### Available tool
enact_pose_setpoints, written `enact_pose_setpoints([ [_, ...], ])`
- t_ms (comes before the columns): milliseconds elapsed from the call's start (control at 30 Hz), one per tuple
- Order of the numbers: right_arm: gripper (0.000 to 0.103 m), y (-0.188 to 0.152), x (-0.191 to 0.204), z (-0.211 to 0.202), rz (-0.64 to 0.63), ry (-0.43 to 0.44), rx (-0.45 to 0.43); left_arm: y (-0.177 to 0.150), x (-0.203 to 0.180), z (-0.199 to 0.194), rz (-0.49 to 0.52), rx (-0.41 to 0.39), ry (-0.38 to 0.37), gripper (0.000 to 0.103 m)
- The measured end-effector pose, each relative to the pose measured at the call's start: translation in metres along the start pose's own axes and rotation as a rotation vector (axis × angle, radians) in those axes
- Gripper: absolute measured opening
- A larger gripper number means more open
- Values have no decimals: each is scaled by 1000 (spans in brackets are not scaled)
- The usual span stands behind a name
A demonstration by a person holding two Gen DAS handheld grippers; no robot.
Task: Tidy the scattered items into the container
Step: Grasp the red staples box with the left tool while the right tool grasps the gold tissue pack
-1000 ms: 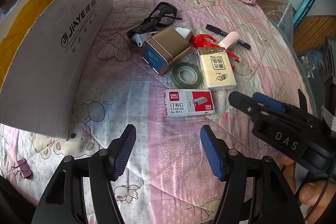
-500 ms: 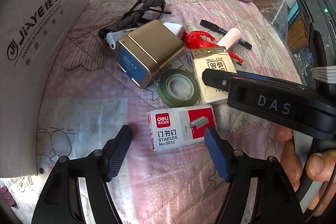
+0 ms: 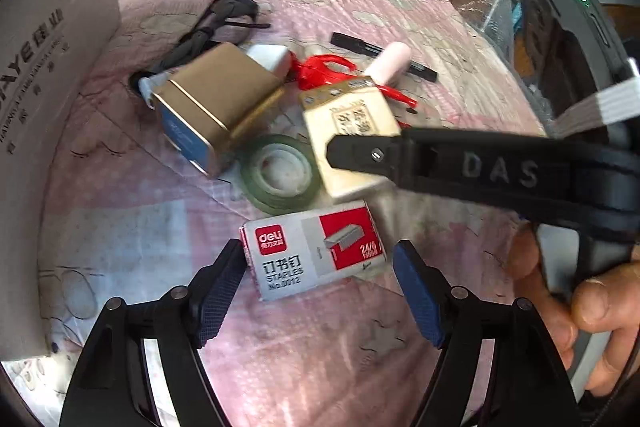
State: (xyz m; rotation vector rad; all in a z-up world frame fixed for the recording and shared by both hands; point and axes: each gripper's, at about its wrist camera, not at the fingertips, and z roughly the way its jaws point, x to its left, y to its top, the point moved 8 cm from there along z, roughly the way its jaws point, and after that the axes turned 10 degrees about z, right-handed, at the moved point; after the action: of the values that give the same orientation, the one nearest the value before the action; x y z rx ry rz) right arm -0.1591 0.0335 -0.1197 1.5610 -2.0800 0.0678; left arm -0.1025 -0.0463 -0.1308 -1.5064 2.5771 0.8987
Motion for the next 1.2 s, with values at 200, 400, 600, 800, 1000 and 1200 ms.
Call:
enact_pose_setpoints([
  [200, 27, -3, -27, -29, 27, -58, -11, 6, 0, -11, 66, -51, 93, 69],
  [400, 38, -6, -38, -17, 85, -22, 17, 5, -13, 12, 218, -35, 55, 70],
  [600, 25, -8, -35, -27, 71, -31, -1, 7, -14, 2, 204, -40, 27, 52],
  [800, 26, -14, -37, -32, 31, -92, -12, 3, -23, 2, 284, -33, 70, 67],
  [1000, 25, -16, -50, -20, 119, -40, 24, 0, -40, 31, 486, 23, 117, 78],
  [1200, 24, -9, -50, -42, 98, -74, -48, 7, -30, 9, 369, 7, 26, 39],
])
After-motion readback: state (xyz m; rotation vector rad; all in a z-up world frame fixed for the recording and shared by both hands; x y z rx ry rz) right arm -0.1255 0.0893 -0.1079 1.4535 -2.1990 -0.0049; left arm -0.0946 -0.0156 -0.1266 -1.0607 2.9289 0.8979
